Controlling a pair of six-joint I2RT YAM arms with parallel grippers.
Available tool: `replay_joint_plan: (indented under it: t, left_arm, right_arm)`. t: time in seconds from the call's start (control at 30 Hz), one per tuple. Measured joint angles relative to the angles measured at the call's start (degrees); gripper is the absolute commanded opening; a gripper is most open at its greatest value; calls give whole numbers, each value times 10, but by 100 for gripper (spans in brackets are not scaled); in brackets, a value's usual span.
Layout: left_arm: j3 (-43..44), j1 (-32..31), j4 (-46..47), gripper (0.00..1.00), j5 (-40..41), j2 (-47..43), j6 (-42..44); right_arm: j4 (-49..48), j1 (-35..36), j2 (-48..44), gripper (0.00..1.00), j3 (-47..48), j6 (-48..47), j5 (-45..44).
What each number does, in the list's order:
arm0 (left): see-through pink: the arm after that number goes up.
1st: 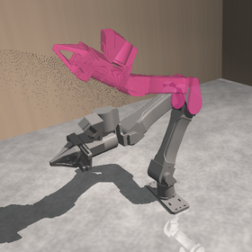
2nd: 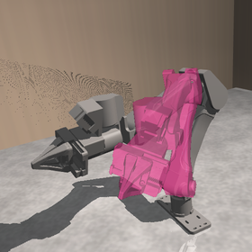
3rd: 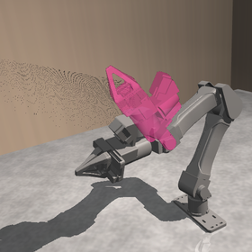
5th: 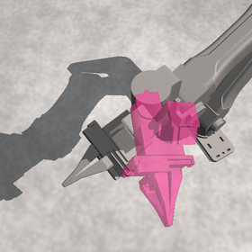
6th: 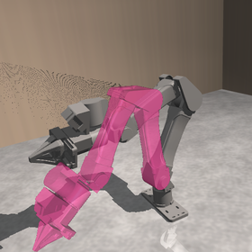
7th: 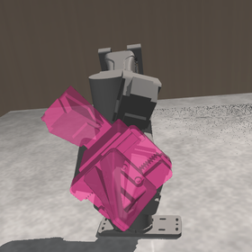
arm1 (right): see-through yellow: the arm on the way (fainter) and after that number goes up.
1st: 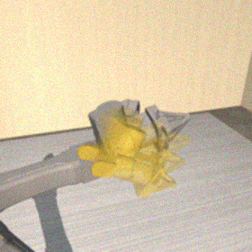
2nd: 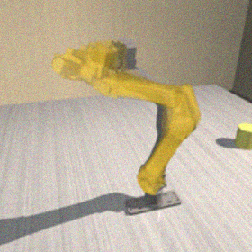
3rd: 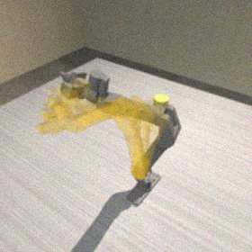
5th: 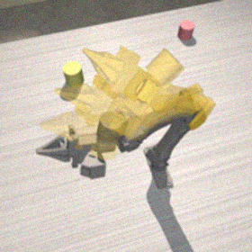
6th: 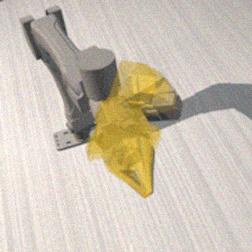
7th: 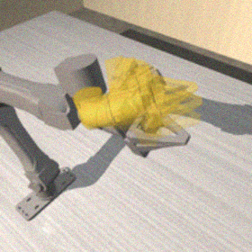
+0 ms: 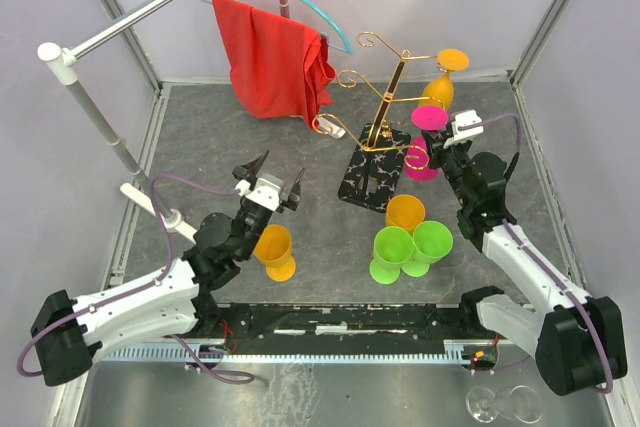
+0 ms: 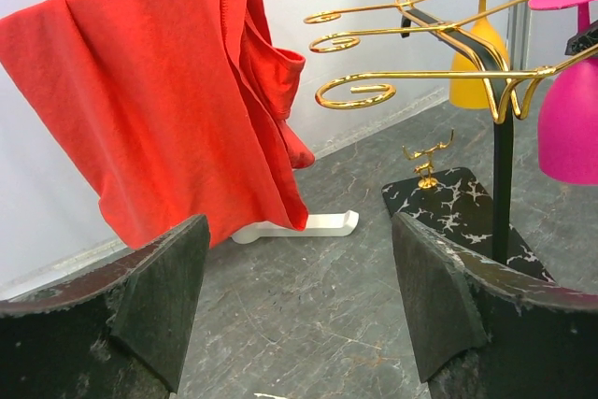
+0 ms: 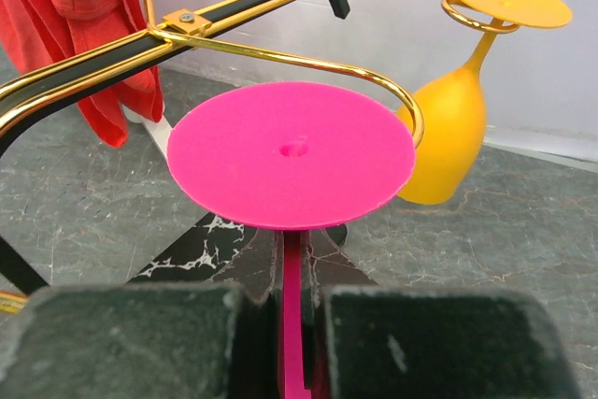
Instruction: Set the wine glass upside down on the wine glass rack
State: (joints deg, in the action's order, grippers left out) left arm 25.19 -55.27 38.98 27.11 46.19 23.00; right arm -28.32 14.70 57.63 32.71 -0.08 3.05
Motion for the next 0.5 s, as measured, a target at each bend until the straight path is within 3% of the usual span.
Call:
replay_joint_plan:
  t: [0.5]
  left_arm:
    - [0, 0, 19, 88, 14, 24, 12]
  right_arm:
    - [-112, -12, 101, 1, 11, 17, 30]
